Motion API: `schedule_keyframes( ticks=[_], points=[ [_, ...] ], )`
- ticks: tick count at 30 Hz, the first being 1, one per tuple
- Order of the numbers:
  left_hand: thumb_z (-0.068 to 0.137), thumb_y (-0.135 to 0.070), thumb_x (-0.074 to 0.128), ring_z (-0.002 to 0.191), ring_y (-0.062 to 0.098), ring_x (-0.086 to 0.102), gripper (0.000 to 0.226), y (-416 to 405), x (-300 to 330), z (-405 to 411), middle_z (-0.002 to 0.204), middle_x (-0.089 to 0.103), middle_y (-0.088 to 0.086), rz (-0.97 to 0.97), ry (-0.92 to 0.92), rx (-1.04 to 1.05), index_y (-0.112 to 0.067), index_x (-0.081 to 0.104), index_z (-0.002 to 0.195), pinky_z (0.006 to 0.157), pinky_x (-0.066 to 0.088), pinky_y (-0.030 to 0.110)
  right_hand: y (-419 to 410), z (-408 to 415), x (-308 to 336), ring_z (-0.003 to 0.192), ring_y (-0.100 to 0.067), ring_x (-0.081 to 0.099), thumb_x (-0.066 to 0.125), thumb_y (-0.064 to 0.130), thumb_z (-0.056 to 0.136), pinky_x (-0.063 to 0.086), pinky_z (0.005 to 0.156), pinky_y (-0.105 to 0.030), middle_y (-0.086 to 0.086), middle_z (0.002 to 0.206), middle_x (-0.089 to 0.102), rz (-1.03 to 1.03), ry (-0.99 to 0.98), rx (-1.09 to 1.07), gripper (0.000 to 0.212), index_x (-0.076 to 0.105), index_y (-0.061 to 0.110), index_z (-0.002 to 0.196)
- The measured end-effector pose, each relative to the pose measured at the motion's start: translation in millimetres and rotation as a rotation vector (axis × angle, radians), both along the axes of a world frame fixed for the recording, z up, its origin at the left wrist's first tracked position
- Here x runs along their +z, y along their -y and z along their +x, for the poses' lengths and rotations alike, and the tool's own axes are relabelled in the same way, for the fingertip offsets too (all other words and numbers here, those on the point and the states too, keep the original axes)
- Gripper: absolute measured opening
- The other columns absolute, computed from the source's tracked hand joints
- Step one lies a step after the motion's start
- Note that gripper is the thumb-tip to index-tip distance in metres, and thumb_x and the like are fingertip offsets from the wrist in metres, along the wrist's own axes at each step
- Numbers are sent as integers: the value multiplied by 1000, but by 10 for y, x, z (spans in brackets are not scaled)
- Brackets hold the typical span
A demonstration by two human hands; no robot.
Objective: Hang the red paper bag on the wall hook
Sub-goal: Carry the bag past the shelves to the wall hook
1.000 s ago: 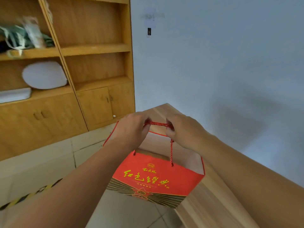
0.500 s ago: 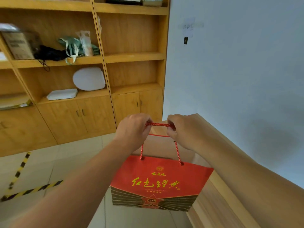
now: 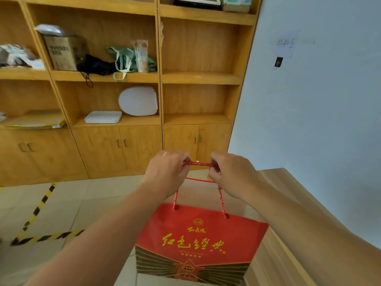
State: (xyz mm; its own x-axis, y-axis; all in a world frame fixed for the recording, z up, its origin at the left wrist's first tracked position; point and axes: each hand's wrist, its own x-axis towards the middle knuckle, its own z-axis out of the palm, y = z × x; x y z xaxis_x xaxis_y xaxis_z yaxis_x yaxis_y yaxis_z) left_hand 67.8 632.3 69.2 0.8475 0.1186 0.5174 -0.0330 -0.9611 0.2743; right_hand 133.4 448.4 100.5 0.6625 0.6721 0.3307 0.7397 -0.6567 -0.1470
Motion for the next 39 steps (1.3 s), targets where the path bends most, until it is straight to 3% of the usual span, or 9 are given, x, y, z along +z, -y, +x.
schedule_keyframes(
  ticks=[4, 13, 16, 19, 24, 31, 39],
  points=[
    [94, -24, 62, 86, 18, 67, 10, -598, -41, 519, 93, 74, -7, -20, 13, -16, -24, 70, 99, 70, 57, 40, -567, 502, -4, 64, -21, 56, 53, 24, 96, 45, 56, -34, -1, 73, 58, 10, 11, -1, 15, 55, 16, 85],
    [95, -24, 61, 86, 19, 68, 10, -1715, 140, 1783, 94, 74, -4, 10, 10, -55, -23, 70, 99, 71, 59, 41, -1664, 1686, 79, 64, -20, 54, 55, 22, 95, 47, 57, -38, -2, 73, 58, 71, 26, -55, 13, 57, 15, 85],
    [94, -23, 63, 86, 20, 69, 10, -1994, 140, 2249, 95, 75, -3, 5, 21, -62, -21, 72, 98, 70, 56, 38, -1959, 2156, 54, 65, -21, 56, 56, 23, 94, 49, 59, -40, -1, 73, 59, 66, 47, -68, 13, 58, 15, 84],
    [93, -22, 64, 86, 19, 68, 10, -2249, 70, 2737, 95, 75, -4, 4, 27, -61, -22, 72, 98, 66, 51, 31, -2222, 2662, -14, 63, -20, 54, 56, 23, 95, 42, 54, -34, -1, 72, 59, 74, 54, -66, 14, 57, 16, 83],
    [93, -24, 63, 85, 19, 69, 10, -2689, -81, 3603, 92, 74, -6, -6, -10, -51, -24, 71, 98, 70, 58, 41, -2650, 3600, -177, 64, -21, 54, 58, 24, 93, 41, 54, -35, 1, 71, 59, 105, 42, -53, 14, 57, 17, 81],
    [94, -27, 61, 85, 16, 68, 10, -3249, -31, 4705, 94, 73, -8, -16, -72, -53, -26, 70, 99, 68, 59, 40, -3216, 4749, -126, 64, -22, 57, 57, 25, 91, 47, 56, -41, 0, 71, 60, 90, -14, -42, 14, 58, 17, 81],
    [91, -26, 63, 87, 19, 69, 9, -3901, -128, 5998, 93, 74, -7, -62, -60, -111, -26, 70, 97, 67, 55, 38, -3846, 5902, -120, 68, -28, 58, 58, 22, 87, 43, 57, -39, 2, 71, 56, 44, 9, -119, 13, 54, 16, 77]
  ],
)
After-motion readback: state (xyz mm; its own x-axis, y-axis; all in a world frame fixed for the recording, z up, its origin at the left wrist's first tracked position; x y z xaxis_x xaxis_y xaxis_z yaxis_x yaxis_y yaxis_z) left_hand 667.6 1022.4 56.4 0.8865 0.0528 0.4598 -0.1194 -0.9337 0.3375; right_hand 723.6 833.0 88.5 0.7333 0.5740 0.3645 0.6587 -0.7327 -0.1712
